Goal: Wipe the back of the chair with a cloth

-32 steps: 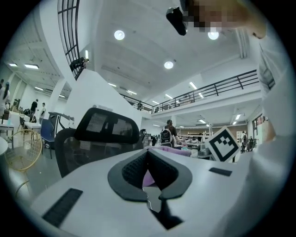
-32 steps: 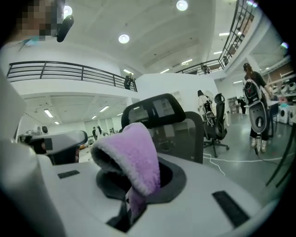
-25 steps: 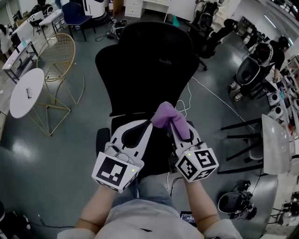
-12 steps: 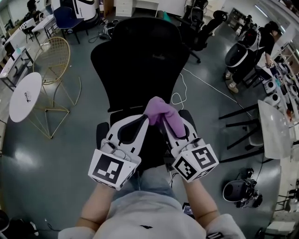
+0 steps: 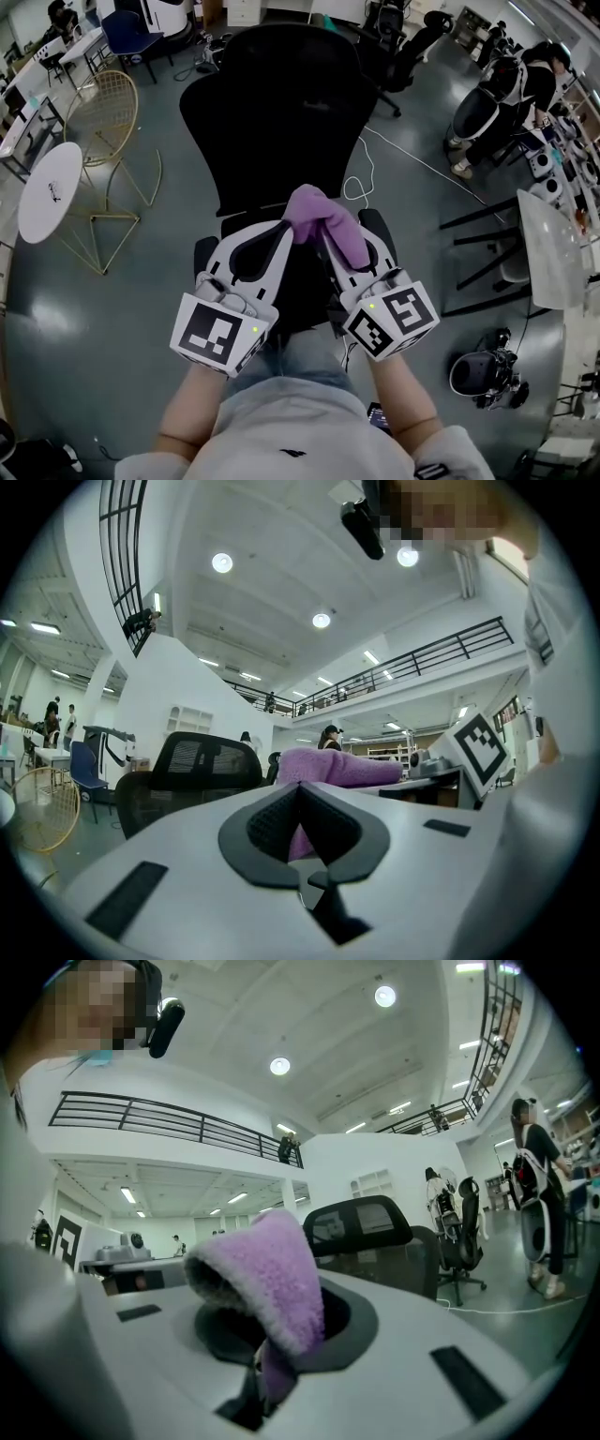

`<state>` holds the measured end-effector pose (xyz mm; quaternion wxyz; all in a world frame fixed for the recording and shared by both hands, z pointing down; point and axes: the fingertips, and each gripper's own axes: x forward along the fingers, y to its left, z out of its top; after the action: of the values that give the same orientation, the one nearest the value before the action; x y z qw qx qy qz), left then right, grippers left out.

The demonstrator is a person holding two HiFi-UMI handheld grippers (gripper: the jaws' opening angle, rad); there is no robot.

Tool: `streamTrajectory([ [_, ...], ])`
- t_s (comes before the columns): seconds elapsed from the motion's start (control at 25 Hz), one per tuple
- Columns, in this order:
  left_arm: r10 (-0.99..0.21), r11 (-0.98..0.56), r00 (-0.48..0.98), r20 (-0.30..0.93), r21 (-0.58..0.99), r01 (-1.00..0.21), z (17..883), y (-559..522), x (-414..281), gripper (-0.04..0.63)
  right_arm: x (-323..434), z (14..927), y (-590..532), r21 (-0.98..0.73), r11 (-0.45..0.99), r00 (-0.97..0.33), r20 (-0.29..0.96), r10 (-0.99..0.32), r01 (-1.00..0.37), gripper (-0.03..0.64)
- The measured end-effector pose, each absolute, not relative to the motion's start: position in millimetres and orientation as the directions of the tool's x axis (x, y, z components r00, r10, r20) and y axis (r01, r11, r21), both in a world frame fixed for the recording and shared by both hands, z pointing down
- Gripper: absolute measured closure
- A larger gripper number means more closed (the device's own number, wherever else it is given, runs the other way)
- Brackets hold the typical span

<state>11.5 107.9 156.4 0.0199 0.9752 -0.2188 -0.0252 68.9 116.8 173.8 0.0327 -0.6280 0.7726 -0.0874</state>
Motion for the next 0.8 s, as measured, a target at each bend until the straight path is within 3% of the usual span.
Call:
streamTrajectory([
  [0.8, -0.472, -0.881, 0.88, -0.059, 0.058, -0.469, 152, 100, -9, 0.583, 41, 164, 112, -0.131, 0.257, -0.266, 0.057, -0.962, -0.958, 0.571],
])
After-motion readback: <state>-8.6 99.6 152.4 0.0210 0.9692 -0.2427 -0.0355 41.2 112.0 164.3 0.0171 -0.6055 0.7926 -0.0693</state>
